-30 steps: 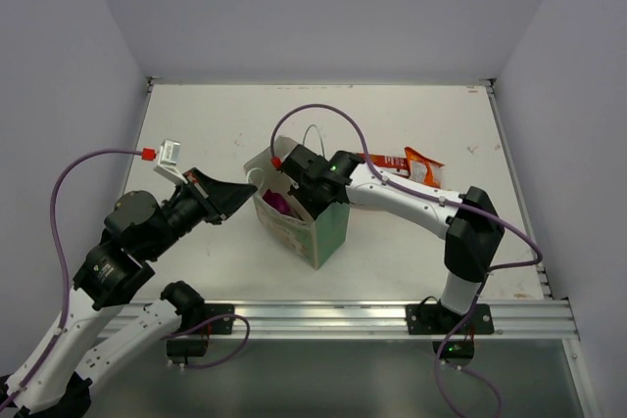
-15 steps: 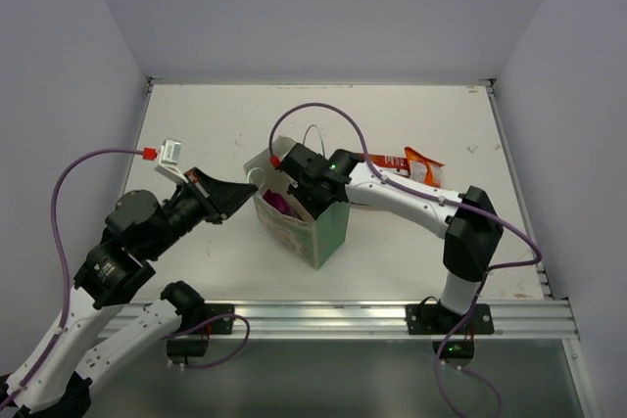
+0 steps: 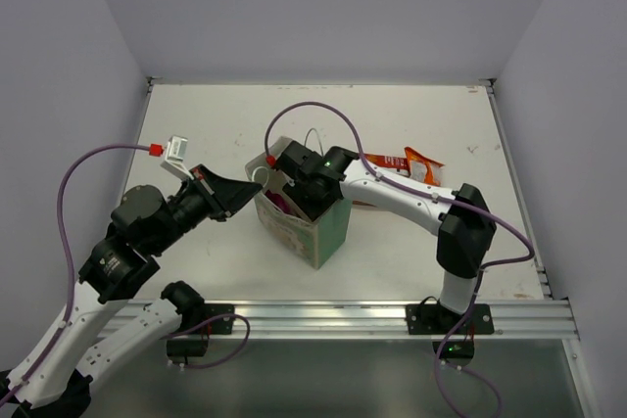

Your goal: Take the snacks out of the paper bag

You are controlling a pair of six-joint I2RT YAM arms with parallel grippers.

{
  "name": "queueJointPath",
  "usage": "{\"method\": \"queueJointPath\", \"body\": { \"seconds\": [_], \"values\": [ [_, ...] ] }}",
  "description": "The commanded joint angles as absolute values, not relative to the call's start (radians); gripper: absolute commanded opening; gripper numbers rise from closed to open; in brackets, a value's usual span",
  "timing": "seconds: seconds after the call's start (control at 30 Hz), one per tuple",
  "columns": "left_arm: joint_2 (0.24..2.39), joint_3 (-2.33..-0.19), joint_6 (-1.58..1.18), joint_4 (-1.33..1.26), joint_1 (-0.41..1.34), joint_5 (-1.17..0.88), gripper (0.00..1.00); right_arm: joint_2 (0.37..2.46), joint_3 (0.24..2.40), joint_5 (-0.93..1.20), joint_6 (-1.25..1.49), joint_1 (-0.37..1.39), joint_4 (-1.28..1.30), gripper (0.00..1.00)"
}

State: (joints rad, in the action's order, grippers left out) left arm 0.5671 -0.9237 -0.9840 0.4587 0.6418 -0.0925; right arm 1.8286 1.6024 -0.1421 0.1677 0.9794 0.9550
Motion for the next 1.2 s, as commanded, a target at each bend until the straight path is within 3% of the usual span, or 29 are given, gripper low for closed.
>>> {"method": "queueJointPath", "body": {
  "seconds": [0.0, 0.7, 0.97, 1.17],
  "values": [
    [0.569, -0.948, -0.968, 0.406, 0.646, -0.112, 0.00, 1.819, 1.623, -0.132, 0.141, 0.974, 0.950, 0.36],
    [0.583, -0.940, -0.971, 0.393, 0.646, -0.126, 0.00, 1.703, 1.588, 0.023, 0.129, 0.988, 0.917, 0.53],
    [0.589, -0.957, -0.962, 0.410, 0.644, -0.127, 0.00, 1.720, 1.557, 0.058, 0.109, 0.989, 0.894, 0.71],
    [0.594, -0.959, -0.963, 0.403, 0.646, -0.130, 0.00, 1.747, 1.563, 0.080, 0.095, 0.989, 0.900, 0.78]
  ]
}}
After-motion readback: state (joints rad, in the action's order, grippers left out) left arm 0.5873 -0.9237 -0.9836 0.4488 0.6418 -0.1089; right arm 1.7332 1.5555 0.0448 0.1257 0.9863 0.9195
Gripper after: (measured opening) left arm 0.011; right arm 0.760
